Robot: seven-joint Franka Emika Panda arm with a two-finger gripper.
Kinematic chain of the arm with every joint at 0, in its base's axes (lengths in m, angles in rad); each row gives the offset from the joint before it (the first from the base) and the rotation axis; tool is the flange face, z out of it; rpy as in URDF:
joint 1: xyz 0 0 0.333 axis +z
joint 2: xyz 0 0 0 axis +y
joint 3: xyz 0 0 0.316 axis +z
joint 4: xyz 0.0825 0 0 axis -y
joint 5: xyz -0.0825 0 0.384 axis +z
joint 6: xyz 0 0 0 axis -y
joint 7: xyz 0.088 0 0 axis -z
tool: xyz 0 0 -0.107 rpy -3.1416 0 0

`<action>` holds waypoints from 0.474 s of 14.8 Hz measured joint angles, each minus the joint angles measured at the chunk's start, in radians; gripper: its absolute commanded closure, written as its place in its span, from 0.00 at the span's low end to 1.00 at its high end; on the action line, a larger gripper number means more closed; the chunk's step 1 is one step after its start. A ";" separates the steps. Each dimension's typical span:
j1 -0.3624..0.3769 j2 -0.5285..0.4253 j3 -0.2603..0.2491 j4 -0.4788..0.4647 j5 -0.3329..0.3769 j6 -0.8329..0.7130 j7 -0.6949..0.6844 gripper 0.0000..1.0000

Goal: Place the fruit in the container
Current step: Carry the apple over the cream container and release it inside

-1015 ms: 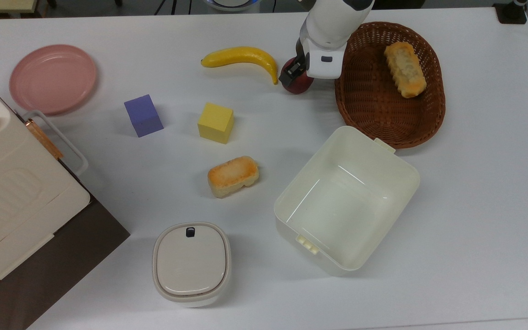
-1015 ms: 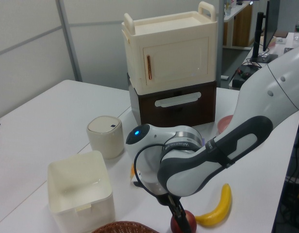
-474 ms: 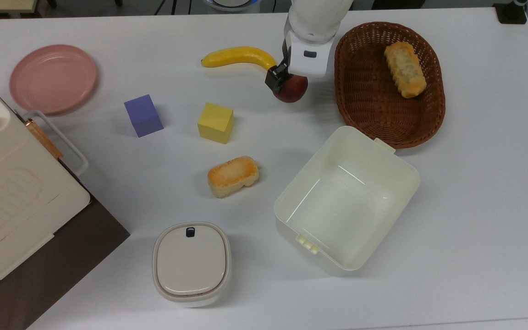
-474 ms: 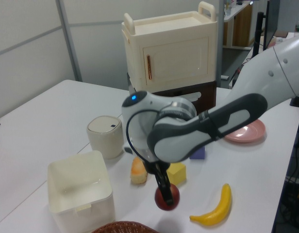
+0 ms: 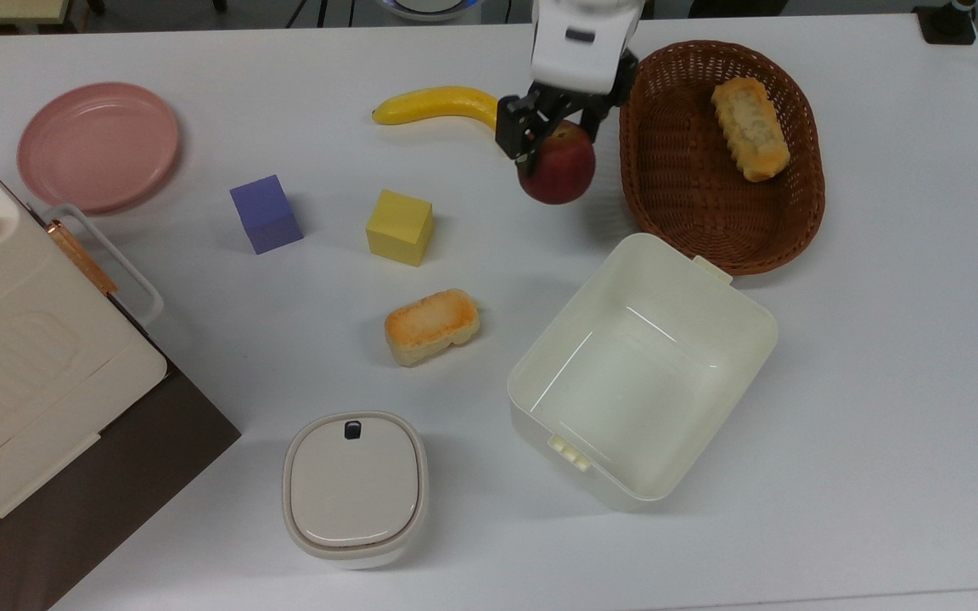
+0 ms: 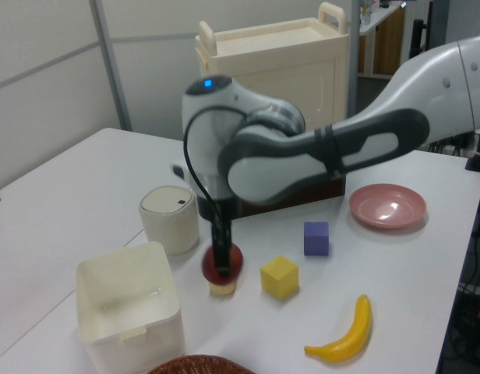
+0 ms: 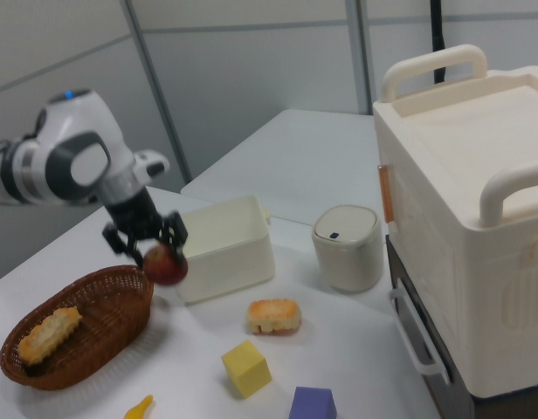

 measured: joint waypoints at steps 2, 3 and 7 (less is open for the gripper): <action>0.003 0.015 0.000 0.065 0.000 0.030 0.041 0.36; 0.006 0.030 0.001 0.090 0.000 0.099 0.070 0.35; 0.007 0.138 0.008 0.100 0.000 0.371 0.133 0.08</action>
